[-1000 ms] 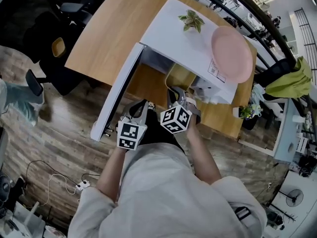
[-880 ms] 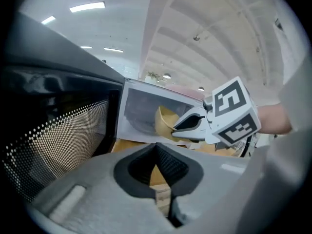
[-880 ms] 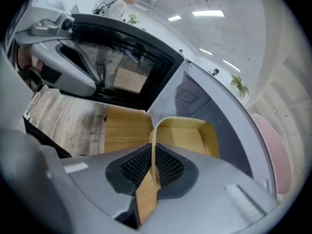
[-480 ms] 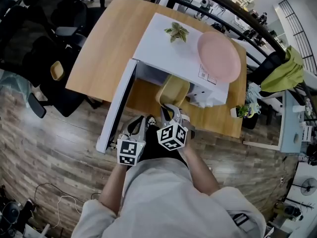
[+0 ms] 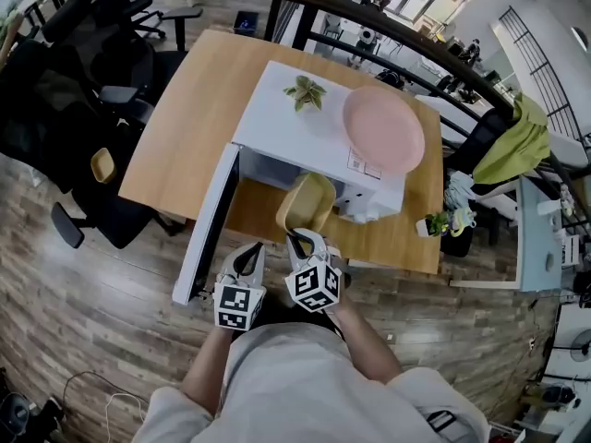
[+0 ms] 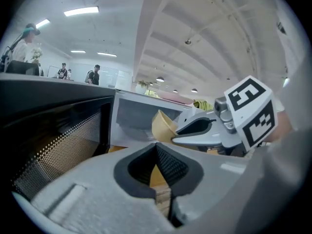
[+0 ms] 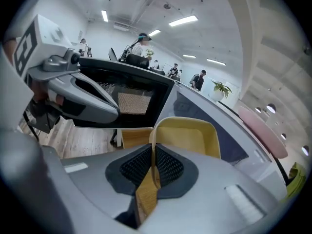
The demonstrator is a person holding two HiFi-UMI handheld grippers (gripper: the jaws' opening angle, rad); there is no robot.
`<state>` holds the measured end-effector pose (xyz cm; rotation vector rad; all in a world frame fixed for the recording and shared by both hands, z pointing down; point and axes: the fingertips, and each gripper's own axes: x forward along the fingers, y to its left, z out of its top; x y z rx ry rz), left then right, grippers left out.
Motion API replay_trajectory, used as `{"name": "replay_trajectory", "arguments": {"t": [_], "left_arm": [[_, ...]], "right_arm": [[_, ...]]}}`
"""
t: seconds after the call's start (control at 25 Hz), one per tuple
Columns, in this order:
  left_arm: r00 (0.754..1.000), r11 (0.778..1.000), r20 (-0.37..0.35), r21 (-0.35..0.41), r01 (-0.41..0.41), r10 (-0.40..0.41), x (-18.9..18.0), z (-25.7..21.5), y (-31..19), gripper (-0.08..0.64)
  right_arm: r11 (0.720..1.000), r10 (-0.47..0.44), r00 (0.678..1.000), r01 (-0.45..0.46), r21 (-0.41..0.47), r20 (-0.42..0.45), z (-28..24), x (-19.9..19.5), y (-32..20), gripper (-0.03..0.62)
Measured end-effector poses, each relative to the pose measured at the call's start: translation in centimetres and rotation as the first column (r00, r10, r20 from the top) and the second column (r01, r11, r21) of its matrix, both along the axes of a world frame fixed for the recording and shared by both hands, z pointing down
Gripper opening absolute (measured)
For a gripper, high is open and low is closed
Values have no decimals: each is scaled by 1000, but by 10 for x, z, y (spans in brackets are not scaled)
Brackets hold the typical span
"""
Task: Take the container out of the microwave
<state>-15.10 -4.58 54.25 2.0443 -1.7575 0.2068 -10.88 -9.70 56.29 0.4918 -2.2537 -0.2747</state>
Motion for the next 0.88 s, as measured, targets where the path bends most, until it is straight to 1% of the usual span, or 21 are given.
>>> {"name": "replay_trajectory", "arguments": {"t": [0.24, 0.48, 0.76, 0.88], "left_arm": [[1000, 1000, 14, 21, 11, -11, 22, -5, -6, 3], [998, 998, 30, 19, 52, -53, 47, -7, 3, 3], [996, 997, 51, 15, 74, -75, 83, -15, 22, 3], [996, 997, 57, 15, 73, -74, 102, -17, 29, 3]], "right_arm": [[999, 1, 998, 1, -41, 63, -5, 22, 12, 37], [996, -59, 988, 68, -62, 140, -12, 43, 34, 37], [992, -77, 977, 96, -85, 200, -22, 83, 60, 37], [991, -72, 976, 94, -99, 207, -19, 103, 70, 37]]}}
